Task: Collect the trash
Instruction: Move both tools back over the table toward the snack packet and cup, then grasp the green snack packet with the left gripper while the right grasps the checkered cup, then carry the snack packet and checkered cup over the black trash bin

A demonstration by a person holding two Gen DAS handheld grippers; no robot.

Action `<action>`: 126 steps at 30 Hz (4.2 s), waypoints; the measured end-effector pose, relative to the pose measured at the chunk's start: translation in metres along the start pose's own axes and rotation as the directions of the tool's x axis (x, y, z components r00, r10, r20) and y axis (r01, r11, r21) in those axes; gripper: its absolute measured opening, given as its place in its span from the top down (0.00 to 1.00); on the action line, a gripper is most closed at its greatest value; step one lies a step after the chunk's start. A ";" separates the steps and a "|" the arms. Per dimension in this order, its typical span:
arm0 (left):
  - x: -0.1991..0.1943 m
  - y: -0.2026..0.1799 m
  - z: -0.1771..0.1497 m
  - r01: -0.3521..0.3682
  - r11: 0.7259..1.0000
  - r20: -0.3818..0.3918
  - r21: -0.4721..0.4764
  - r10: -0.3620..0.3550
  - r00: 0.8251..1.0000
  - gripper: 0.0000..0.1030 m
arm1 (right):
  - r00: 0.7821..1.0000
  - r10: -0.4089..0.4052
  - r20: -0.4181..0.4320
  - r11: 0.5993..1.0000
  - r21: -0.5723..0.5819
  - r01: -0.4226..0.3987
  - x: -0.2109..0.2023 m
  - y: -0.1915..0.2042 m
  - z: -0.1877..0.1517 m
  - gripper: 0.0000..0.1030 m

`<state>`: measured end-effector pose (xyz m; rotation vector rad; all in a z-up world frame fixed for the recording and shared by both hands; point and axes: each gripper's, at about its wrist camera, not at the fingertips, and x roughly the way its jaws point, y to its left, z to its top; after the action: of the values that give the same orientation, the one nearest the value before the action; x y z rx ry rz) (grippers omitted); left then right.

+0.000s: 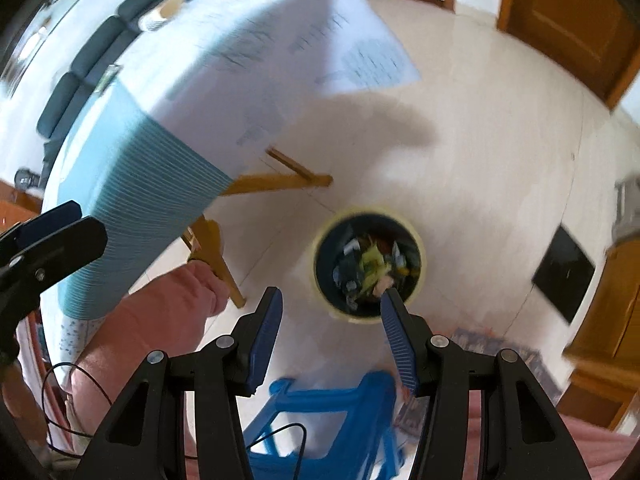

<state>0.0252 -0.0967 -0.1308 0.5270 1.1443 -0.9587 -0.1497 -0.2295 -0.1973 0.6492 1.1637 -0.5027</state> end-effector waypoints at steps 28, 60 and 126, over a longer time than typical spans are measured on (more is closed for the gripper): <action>-0.088 0.319 0.125 -0.224 0.935 0.118 -0.276 0.264 0.957 0.23 | 0.921 0.072 0.384 0.756 -0.623 0.200 -0.056 0.290 0.287 0.44; 0.064 0.438 0.242 -0.177 0.975 0.008 -0.137 0.180 0.984 0.12 | 0.911 -0.155 0.382 0.421 -0.809 0.411 0.220 0.434 0.487 0.56; 0.133 -0.060 -0.002 0.187 0.981 -0.278 0.058 -0.165 0.946 0.84 | 0.933 0.225 -0.280 0.944 0.301 -0.137 0.164 -0.098 -0.052 0.79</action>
<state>-0.0137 -0.1741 -0.2481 0.6468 1.4214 -1.1162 -0.1968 -0.2682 -0.3851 1.1008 1.3236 -0.4160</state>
